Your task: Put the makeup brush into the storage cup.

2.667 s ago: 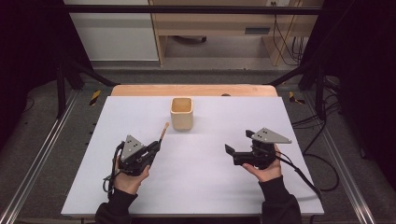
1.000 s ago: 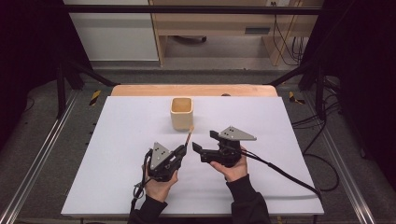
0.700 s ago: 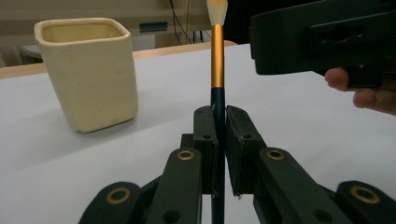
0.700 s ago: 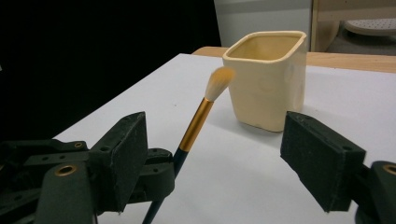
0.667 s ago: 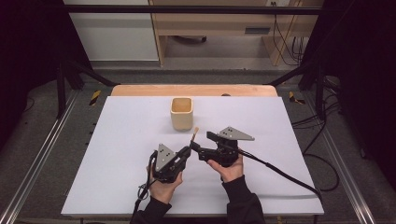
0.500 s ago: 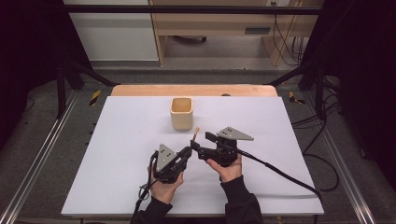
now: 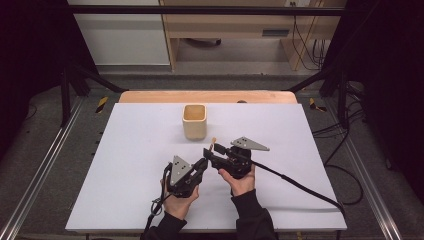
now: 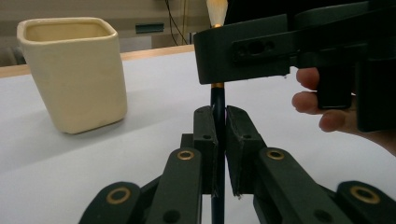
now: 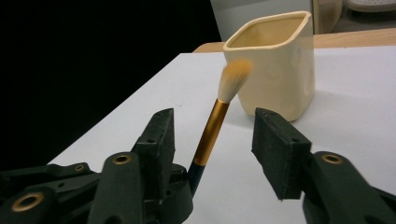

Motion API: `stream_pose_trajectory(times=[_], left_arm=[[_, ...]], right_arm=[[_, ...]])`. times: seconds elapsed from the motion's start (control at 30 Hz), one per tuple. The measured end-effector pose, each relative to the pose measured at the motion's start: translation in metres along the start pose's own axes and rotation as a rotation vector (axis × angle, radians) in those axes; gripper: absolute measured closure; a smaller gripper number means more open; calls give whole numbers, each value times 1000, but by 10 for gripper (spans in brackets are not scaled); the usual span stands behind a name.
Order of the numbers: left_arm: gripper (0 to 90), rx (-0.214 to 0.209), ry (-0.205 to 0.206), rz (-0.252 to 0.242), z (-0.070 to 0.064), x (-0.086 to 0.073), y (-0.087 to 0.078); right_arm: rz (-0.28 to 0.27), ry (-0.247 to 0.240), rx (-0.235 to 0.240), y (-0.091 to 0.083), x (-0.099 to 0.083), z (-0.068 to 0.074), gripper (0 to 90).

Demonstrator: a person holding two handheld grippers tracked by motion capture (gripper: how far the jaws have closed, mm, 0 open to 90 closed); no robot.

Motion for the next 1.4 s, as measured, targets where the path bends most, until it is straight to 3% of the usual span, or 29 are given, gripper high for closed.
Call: stream_pose_trajectory(times=[0.4,1.0,1.07,1.4], left_arm=[[825,-1,0,3,0,0,0],[825,-2,4,2,0,0,0],[825,-3,3,2,0,0,0],[824,-13,2,10,-1,1,-1]], right_arm=[[7,61,28,3,-2,2,683],[3,101,46,6,-6,5,814],[-6,117,65,6,-5,7,835],[-10,98,66,5,-5,8,841]])
Point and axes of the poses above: each handheld gripper's, and its own axes: y roughly forward along the jaws, x roughly out of its top, z roughly to its left, the point moved 9 cm from there along y, roughly forward along the jaws, and after that the axes turned 4 degrees about x, right-handed, at the moved point
